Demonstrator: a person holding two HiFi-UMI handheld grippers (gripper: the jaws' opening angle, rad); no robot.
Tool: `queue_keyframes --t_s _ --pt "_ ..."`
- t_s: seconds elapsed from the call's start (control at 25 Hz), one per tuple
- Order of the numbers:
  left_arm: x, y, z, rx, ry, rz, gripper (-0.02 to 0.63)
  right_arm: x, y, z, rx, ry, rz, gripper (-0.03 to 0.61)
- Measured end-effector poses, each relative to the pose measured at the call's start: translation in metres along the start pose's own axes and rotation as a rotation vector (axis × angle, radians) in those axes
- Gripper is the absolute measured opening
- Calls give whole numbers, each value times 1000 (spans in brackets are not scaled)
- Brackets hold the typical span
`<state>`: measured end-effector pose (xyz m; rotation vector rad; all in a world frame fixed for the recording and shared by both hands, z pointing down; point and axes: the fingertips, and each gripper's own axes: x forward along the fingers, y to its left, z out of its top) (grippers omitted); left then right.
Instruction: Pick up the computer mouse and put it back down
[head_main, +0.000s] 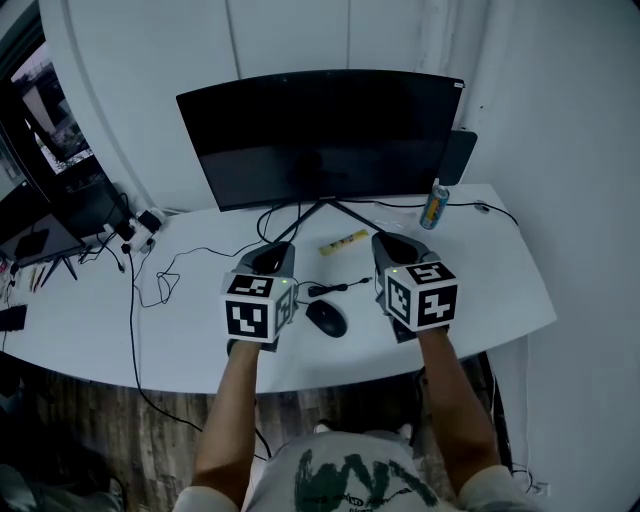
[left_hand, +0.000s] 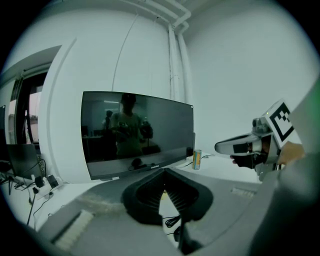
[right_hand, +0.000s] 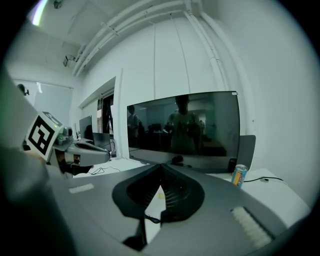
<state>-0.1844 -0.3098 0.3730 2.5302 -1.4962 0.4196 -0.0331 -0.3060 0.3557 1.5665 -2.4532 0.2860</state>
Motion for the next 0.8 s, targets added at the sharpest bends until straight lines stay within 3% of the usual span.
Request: queue_keyframes --t_s 0.8 --pt "-15 6 -5 -13 -10 5 5 -8 9 1 2 -6 -11 -2"
